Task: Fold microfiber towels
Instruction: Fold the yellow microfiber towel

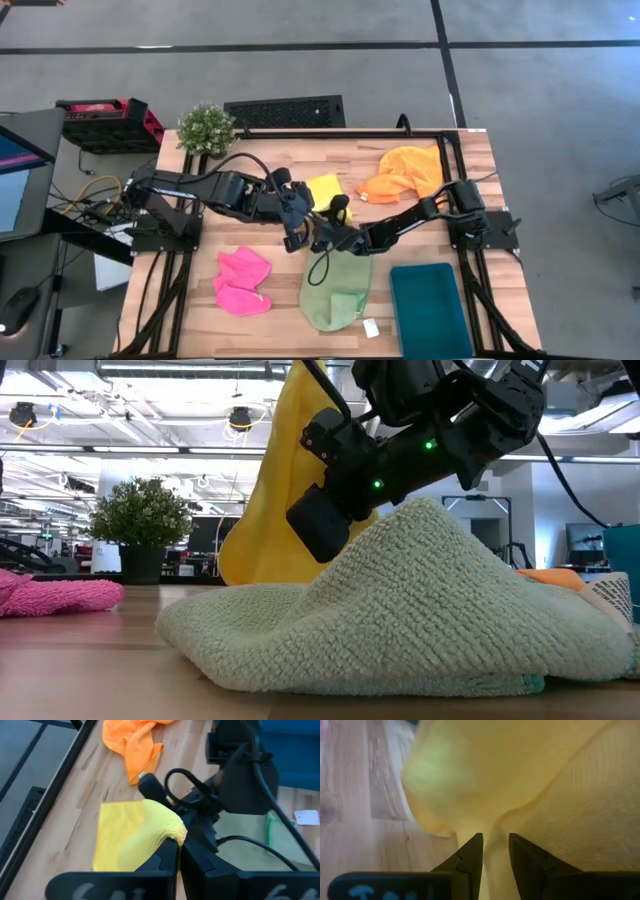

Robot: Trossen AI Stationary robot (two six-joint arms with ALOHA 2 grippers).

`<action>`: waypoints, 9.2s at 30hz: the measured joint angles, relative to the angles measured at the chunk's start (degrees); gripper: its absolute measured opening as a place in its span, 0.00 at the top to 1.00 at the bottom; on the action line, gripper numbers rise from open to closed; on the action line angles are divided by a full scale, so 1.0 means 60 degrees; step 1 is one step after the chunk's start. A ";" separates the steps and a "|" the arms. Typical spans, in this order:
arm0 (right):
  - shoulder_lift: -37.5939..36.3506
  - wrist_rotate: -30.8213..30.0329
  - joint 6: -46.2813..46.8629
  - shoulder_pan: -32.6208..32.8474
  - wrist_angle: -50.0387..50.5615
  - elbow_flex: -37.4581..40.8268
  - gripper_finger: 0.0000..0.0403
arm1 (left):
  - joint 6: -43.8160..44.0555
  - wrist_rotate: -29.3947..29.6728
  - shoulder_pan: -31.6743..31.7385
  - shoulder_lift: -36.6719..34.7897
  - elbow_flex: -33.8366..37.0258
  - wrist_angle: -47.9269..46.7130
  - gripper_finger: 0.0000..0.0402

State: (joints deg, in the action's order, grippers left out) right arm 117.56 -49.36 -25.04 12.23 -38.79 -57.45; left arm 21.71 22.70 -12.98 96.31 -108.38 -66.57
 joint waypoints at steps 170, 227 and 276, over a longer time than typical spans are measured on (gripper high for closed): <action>-0.7508 0.4136 0.7660 0.2232 1.0452 0.3056 1.00 | 0.7383 -0.0184 -0.2818 0.4470 0.0299 -0.3490 1.00; -0.3661 0.3217 0.2142 -0.3636 0.5024 0.2492 0.90 | 0.7176 0.2563 0.1433 0.4357 0.2481 -0.3883 0.97; -0.7628 0.7246 0.4338 -0.1027 1.0569 0.1016 0.45 | 0.4969 -0.0139 -0.0079 0.3799 0.3910 -0.0800 0.71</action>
State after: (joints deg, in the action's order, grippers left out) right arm 71.79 -5.89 0.99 6.07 24.62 -51.35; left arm 51.53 21.87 -13.45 119.11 -84.92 -71.36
